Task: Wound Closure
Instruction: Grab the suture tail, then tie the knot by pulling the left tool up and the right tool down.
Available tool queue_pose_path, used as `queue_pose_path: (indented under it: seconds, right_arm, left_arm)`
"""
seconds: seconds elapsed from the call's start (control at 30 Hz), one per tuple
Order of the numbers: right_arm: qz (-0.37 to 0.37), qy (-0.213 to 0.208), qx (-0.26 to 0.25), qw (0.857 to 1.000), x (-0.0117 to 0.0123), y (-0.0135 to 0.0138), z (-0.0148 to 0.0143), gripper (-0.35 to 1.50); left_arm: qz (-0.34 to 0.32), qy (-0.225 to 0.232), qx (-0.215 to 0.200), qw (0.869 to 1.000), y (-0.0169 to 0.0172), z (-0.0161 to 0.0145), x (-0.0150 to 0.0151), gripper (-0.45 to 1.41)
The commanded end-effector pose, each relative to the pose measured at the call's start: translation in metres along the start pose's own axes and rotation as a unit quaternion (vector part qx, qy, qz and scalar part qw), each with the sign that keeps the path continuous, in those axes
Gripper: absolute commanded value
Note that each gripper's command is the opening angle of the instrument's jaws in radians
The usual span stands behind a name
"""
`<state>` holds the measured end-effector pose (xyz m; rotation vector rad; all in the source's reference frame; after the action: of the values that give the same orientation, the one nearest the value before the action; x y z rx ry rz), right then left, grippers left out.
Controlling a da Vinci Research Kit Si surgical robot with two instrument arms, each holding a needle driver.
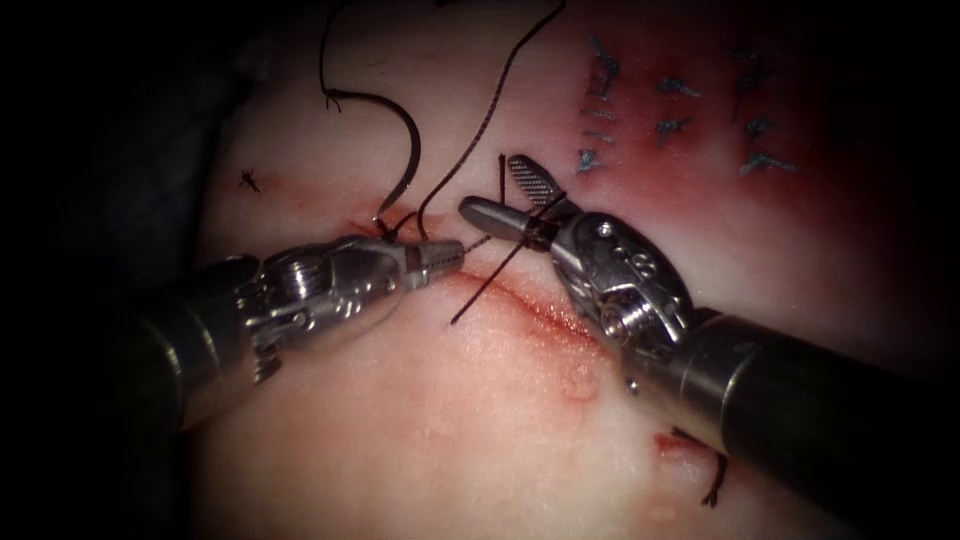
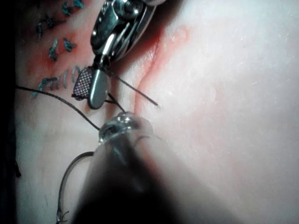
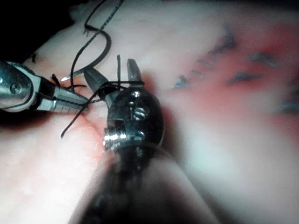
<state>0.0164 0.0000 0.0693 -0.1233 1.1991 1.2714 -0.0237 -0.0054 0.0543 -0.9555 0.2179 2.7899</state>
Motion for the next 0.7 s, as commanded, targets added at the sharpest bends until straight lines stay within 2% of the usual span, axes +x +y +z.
queue_pose_path:
  seconds: [0.03,0.13,0.17,0.2,0.23,0.53,0.7]
  right_arm:
    - [-0.001,-0.003,0.001,1.000,-0.0002,-0.0004,0.0014,0.78]
    - [0.000,-0.003,-0.002,1.000,-0.0001,-0.0006,0.0022,0.74]
    - [0.000,-0.003,-0.004,1.000,0.0000,-0.0007,0.0024,0.57]
    - [0.001,-0.003,-0.003,1.000,0.0000,-0.0007,0.0025,0.22]
    - [-0.005,-0.002,0.009,1.000,-0.0001,-0.0010,0.0024,-0.35]
    - [-0.083,0.004,0.015,0.996,-0.0004,-0.0034,0.0006,-0.35]
    - [-0.112,0.007,0.018,0.994,-0.0009,-0.0054,-0.0004,-0.35]
  left_arm:
    - [0.001,0.001,0.001,1.000,-0.0005,0.0008,0.0002,-0.35]
    - [0.001,0.001,0.001,1.000,-0.0005,0.0009,0.0001,-0.35]
    - [0.001,0.001,0.001,1.000,-0.0005,0.0009,0.0001,-0.35]
    - [0.001,0.001,0.001,1.000,-0.0005,0.0009,0.0001,-0.35]
    - [0.001,0.001,0.001,1.000,-0.0005,0.0008,0.0001,-0.35]
    - [-0.001,-0.002,-0.001,1.000,-0.0014,0.0006,-0.0001,-0.35]
    - [-0.009,-0.010,-0.002,1.000,-0.0035,0.0002,-0.0001,-0.35]
